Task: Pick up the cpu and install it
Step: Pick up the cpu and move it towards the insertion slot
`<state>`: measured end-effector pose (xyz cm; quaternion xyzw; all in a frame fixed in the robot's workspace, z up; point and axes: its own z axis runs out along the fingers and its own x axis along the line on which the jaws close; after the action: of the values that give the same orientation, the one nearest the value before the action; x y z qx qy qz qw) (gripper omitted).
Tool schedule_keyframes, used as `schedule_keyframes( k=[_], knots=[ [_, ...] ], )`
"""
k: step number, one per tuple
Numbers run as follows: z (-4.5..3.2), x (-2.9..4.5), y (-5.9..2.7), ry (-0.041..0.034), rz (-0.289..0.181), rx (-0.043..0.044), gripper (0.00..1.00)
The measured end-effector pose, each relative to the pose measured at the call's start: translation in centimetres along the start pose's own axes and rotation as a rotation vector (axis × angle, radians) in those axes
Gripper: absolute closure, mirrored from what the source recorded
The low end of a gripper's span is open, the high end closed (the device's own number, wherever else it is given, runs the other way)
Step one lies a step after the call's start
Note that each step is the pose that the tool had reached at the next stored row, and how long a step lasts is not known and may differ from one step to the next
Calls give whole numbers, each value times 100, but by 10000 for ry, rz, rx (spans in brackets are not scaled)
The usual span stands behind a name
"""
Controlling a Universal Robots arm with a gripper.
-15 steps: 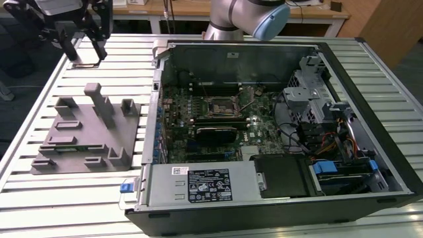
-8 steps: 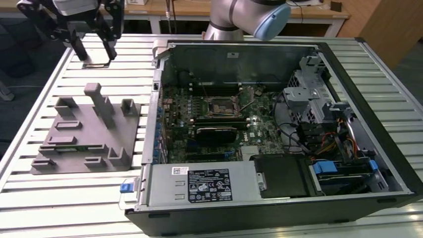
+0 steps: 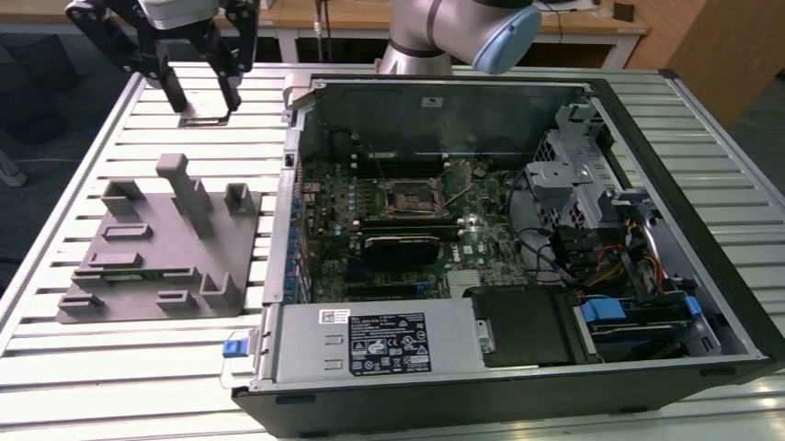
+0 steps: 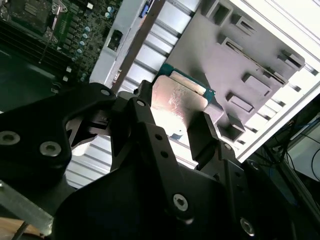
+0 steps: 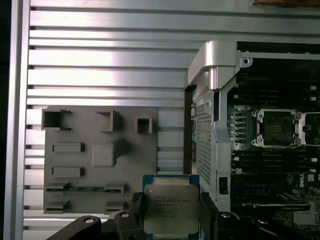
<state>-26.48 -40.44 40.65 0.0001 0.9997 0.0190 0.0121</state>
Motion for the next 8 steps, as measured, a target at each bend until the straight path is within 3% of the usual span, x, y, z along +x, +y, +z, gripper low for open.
schedule_keyframes(
  k=[8],
  knots=[
    [5,-212,0,-1,-1,0,47]
  ],
)
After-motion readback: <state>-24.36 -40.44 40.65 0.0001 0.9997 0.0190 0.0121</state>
